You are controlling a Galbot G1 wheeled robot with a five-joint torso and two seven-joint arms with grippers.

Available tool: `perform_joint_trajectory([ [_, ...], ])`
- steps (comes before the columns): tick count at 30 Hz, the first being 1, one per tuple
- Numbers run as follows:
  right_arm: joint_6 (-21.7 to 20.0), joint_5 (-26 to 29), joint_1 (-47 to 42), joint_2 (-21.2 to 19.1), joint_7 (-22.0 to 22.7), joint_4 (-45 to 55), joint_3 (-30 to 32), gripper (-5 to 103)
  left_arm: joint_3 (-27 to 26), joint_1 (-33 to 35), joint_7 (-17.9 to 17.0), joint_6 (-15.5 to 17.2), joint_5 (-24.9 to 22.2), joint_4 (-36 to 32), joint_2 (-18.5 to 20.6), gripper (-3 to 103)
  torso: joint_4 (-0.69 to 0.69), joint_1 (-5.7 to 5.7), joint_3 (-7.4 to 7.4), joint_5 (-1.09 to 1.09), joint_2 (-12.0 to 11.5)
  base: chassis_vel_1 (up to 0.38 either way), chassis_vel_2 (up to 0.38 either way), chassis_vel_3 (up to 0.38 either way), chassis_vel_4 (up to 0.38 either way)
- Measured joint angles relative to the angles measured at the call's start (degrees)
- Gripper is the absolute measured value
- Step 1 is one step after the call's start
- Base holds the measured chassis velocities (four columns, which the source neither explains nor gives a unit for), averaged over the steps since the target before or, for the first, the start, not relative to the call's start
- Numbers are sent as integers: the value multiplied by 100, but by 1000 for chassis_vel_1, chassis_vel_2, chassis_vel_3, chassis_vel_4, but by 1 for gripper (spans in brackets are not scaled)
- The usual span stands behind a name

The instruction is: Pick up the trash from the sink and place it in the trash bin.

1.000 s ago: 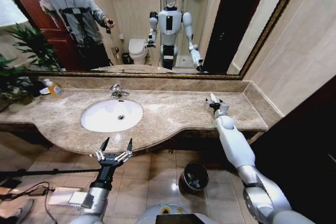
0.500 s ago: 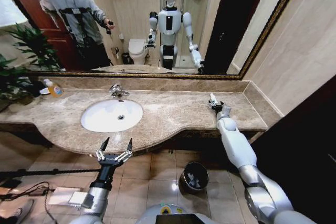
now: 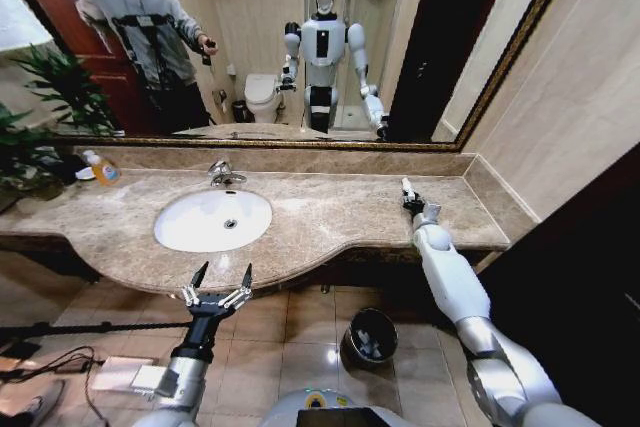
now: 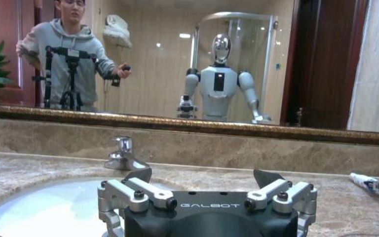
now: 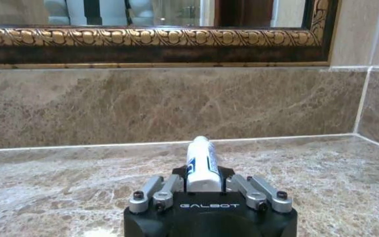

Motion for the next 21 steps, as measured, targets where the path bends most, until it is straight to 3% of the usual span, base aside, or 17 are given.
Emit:
perform_joint_trajectory([
  [10, -101, 94, -127, -54, 59, 368, -2, 27, 0, 0, 0, 0, 0, 0, 0, 100, 0, 0, 0, 0, 0, 0, 0, 0, 0],
  [21, -328, 337, -1348, -375, 323, 2302, 135, 27, 0, 0, -1, 0, 0, 0, -1, 100, 0, 0, 0, 0, 0, 0, 0, 0, 0],
])
